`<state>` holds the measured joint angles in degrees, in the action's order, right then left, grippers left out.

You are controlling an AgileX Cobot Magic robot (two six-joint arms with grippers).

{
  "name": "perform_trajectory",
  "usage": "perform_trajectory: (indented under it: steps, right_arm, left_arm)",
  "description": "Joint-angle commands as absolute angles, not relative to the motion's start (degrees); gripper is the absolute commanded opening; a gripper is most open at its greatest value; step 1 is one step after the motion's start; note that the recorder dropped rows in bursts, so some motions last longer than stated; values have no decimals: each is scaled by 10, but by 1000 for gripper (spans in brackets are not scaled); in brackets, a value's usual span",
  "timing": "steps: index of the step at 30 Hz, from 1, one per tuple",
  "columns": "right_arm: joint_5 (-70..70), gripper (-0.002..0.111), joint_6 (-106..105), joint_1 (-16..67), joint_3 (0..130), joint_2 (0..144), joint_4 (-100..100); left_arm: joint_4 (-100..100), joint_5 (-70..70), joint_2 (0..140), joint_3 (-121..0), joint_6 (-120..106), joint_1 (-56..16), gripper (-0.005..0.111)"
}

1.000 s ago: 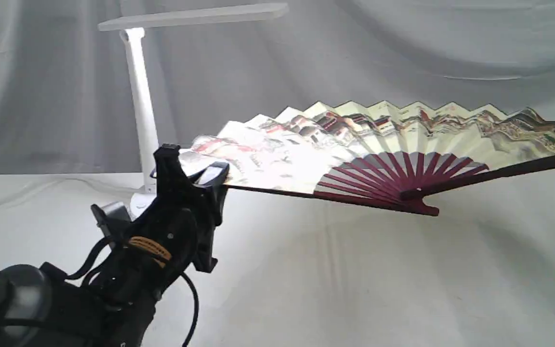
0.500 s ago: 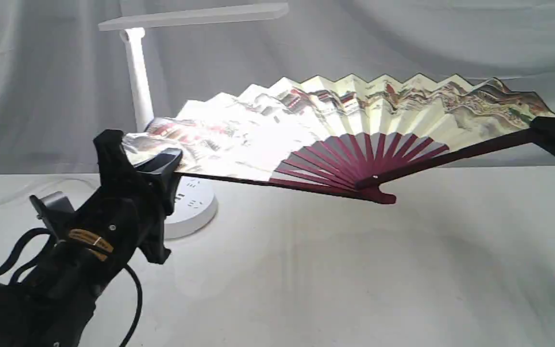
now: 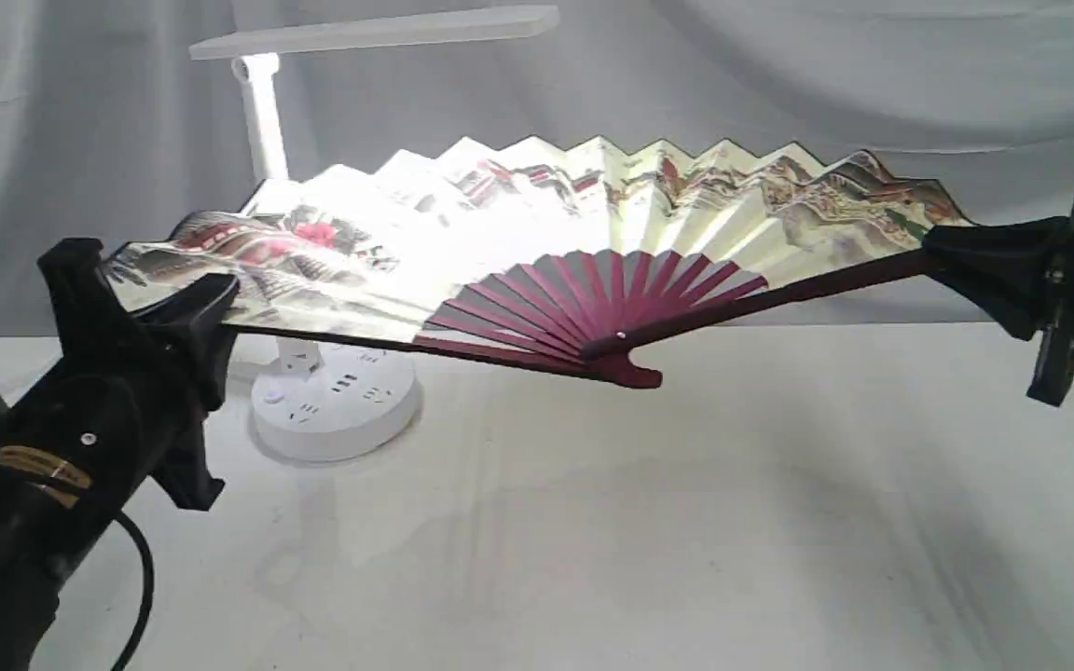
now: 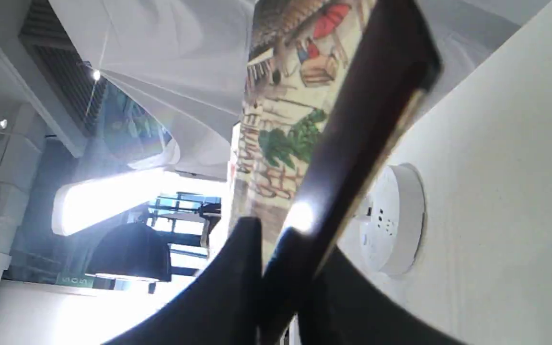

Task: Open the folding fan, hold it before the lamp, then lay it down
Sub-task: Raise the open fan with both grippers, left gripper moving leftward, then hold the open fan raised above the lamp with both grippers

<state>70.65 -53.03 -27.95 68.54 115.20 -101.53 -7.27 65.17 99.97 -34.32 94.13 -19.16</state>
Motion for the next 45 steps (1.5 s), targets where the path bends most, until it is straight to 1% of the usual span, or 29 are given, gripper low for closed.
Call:
perform_trajectory:
  steps: [1,4,11,15,39,45]
  right_arm:
    - [676,0,-569,-251,695,1149,-999]
    - [666,0,-557,-222,712,1149,-999]
    - [645,0,-527,-188,760,1149,-999]
    - [644,0,-509,-188,775,1149,-999]
    - [656,0,-493,-188,781,1141,-999]
    - [639,0,-490,-188,781,1114,-999]
  left_arm:
    - [-125,700,971,-340,975,-172,0]
    - [-124,700,961,-336,976,-161,0]
    - [-125,700,952,-335,992,-133,0]
    - [-125,700,951,-335,1014,-119,0]
    - [-132,700,917,-335,1020,-119,0]
    - [-132,700,917,-335,1019,-119,0]
